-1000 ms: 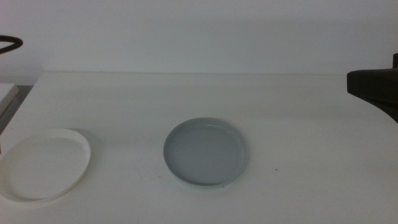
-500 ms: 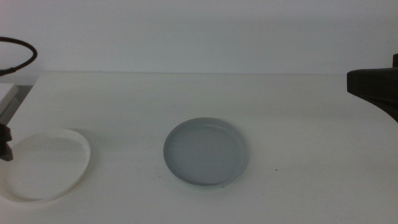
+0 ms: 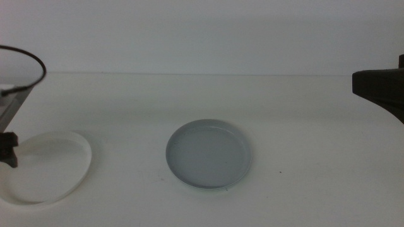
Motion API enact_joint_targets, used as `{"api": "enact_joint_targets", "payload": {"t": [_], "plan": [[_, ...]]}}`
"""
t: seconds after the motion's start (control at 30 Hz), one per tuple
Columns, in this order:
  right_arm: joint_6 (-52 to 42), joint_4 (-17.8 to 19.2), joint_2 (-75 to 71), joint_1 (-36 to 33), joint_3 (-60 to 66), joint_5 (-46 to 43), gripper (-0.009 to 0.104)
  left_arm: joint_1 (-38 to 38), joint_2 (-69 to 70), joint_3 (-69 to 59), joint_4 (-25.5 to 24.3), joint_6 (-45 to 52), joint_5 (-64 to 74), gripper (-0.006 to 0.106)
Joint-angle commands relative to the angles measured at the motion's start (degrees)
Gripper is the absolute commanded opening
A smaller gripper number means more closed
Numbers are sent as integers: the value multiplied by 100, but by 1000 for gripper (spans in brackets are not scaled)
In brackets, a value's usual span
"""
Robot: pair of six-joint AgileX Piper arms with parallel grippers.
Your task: Stack the three bowls on top of each other.
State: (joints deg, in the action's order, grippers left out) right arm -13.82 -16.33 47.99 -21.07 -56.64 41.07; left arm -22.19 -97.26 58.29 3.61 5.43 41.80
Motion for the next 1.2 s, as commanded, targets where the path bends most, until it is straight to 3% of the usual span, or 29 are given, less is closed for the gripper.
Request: {"api": "enact_joint_targets", "payload": {"t": [0.0,0.17,0.33,0.43,0.67,0.8,0.93,1.07,1.17], "plan": [[6,-20,-26,43,32,-71,91,-3,-259,103,26,279,-275,93],[6,-20,-26,43,32,-71,91,-3,-624,238,26,608,-513,87],[6,-20,-26,43,32,-71,91,-3,-857,248,26,782,-645,71],[6,-20,-26,43,32,-71,91,-3,-881,248,26,808,-645,54],[6,-20,-26,43,32,-71,91,-3,-845,248,38,856,-505,-2],[6,-20,-26,43,32,-71,91,-3,-548,387,153,933,-41,-2],[6,-20,-26,43,32,-71,91,117,-23,874,637,966,836,-2],[6,-20,-26,43,32,-71,91,724,440,1672,1347,954,1578,-2],[6,-20,-26,43,32,-71,91,1489,447,2268,1412,682,1897,-2]]}}
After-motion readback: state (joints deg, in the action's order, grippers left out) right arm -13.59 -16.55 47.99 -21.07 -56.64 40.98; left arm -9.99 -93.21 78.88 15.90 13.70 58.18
